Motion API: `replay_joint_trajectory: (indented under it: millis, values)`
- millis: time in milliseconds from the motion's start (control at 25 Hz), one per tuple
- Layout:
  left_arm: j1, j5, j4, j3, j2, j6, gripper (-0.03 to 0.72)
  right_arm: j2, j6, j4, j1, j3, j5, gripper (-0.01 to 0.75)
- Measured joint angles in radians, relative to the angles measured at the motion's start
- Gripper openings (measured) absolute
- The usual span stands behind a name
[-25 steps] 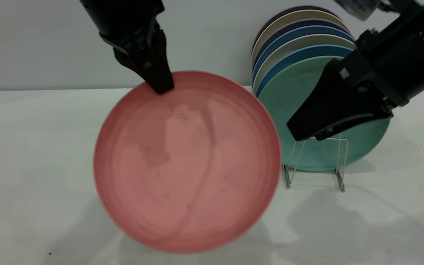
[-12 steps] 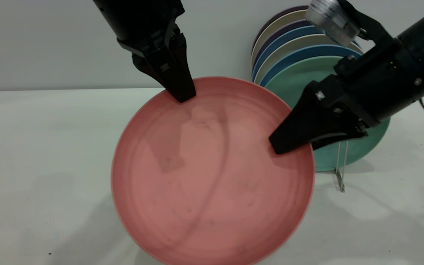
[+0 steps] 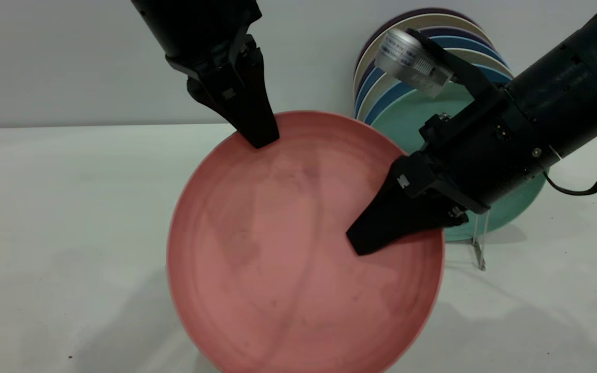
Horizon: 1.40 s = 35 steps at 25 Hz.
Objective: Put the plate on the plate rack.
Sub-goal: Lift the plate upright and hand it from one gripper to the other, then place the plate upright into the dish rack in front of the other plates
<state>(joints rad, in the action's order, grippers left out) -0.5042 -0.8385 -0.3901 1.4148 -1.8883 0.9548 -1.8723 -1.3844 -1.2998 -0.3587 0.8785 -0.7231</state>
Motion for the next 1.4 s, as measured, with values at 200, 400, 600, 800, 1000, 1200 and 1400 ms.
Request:
replay_joint_trajectory:
  millis: [200, 400, 600, 800, 1000, 1200, 1400]
  values:
    - [0.0, -0.028, 0.009, 0.0, 0.0, -0.01, 0.046, 0.0, 0.0, 0.015, 0.0, 0.0, -0.004, 0.129]
    - [-0.006, -0.053, 0.138, 0.0, 0.0, -0.16, 0.181, 0.0, 0.005, 0.043, 0.0, 0.002, 0.006, 0.129]
    - [0.029, -0.059, 0.329, 0.0, 0.005, -0.434, 0.505, 0.0, 0.075, 0.154, 0.0, 0.036, 0.024, 0.128]
    - [0.128, -0.059, 0.48, 0.0, 0.008, -0.634, 0.666, 0.006, 0.178, 0.306, 0.0, 0.077, 0.009, 0.128]
    - [0.246, -0.027, 0.495, 0.0, 0.008, -0.79, 0.623, 0.071, 0.294, 0.467, 0.0, 0.131, -0.02, 0.128]
    - [0.304, -0.004, 0.496, 0.0, 0.008, -0.865, 0.505, 0.169, 0.454, 0.671, 0.0, 0.202, -0.086, 0.128]
    - [0.313, 0.011, 0.496, 0.0, 0.006, -0.921, 0.434, 0.244, 0.6, 0.907, 0.0, 0.284, -0.161, 0.128]
